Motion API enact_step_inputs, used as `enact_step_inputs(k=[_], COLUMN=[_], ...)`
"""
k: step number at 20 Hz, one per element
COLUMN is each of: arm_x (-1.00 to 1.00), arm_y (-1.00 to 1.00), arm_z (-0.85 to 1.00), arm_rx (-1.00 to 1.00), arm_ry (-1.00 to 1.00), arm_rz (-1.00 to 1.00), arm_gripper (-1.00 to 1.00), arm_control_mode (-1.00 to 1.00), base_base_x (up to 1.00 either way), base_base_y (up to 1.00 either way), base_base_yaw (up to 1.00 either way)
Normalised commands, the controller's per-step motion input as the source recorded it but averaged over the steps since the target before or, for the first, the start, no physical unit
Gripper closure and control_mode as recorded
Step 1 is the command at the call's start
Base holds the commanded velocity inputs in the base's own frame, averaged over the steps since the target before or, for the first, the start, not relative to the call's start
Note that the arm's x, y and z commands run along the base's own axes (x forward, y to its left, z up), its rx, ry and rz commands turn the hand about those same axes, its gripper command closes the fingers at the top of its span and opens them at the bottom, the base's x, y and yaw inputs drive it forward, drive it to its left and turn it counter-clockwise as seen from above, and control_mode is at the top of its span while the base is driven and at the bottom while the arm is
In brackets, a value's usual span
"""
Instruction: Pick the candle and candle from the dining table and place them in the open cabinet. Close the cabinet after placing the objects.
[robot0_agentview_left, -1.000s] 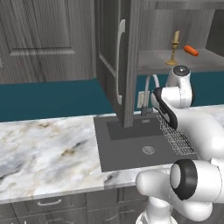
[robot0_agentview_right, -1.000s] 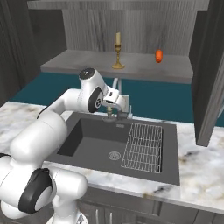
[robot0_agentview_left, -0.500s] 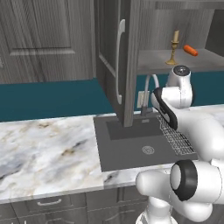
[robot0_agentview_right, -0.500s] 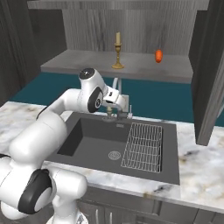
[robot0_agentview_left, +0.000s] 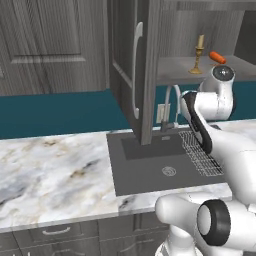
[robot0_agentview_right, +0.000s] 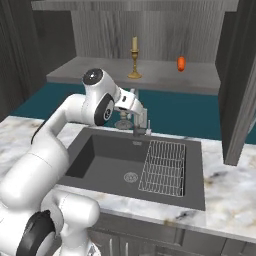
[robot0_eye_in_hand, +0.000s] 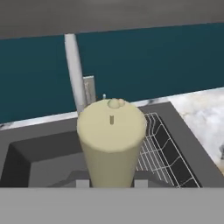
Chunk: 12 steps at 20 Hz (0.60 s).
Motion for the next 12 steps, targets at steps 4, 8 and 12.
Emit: enact_step_inputs(k=[4, 8, 12], arm_x=[-0.37, -0.21, -0.08], arm_y=[0.0, 0.09, 0.29], arm_z=[0.83, 0.79, 0.7], arm_rx=[0.07, 0.04, 0.01], arm_ry=[-0.1, -0.13, -0.22], arm_rz=[0.08, 0.07, 0.02], arm_gripper=[1.0, 1.0, 1.0], arm_control_mode=[-1.0, -1.0, -1.0], base_base_x=[0.0, 0.0, 0.0], base_base_y=[0.0, 0.0, 0.0], base_base_yaw=[0.0, 0.0, 0.0])
